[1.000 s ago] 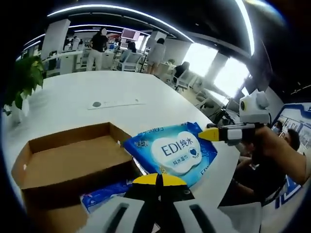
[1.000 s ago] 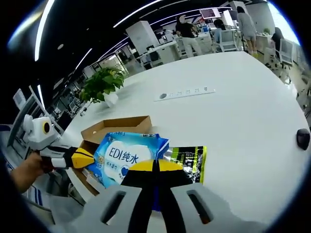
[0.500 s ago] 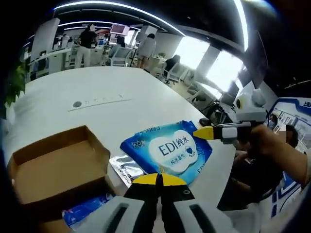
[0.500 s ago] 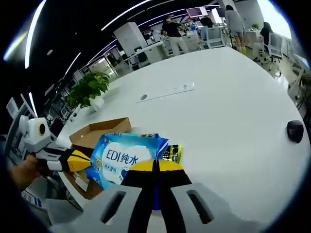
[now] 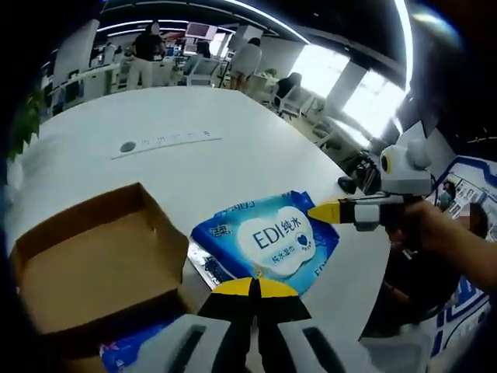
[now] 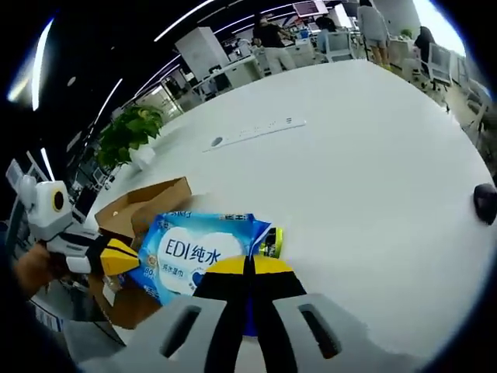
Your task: Operate the shoe box by opening the lid, removing the specified soft item, and placing it in the target area until the item is outside and the box remains undamaged.
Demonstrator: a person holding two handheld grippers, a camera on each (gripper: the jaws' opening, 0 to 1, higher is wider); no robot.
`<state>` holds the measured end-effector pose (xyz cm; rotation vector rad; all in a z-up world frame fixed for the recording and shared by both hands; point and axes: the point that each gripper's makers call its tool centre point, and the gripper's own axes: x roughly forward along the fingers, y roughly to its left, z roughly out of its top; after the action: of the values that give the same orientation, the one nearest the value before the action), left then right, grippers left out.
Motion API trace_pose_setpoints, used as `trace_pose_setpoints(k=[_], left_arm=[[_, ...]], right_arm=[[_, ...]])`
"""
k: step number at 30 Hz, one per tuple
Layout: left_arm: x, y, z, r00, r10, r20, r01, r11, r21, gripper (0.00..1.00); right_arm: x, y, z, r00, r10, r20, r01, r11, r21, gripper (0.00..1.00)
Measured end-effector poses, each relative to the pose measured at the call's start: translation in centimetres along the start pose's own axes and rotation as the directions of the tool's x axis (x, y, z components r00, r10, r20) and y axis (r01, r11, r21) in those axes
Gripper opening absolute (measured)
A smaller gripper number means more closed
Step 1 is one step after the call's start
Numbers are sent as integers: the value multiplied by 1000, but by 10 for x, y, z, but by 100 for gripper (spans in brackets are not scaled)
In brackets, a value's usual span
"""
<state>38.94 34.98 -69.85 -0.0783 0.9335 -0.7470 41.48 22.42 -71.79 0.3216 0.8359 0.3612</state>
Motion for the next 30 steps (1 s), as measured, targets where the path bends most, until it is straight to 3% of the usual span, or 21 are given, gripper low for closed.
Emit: trace_pose_setpoints(k=[13,16,17,18,21,24,30], left_arm=[[12,9,-9,998,48,-42,-46,998,45,0],[13,10,-12,998,34,-45,-33,999,20,0],[15,-2,-6,1000,-25,-9,24,999,-39,0],[15,-3,-7,1000,-25,-14,24,998,-56,0],[16,-2,-11,999,5,-32,-4,999,37,2],[13,-6,-16,1000,-12,-23,12,999,33,9],[1,-8,-18,1000,-17,10,17,999,40,15]], right_arm=[[28,-13,-11,1000,-6,-10,6,999,53,0],[34,-23,-14,1000,-15,-16,16,998,63,0],[34,-23,-11,1000,-3,0,3,997,74,0],[34,-17,-6,999,27,19,-29,990,141,0],[35,-25,-8,1000,-14,4,14,995,100,0],[33,-22,-8,1000,-17,11,16,996,92,0],[28,-24,-8,999,-28,36,26,999,36,3]])
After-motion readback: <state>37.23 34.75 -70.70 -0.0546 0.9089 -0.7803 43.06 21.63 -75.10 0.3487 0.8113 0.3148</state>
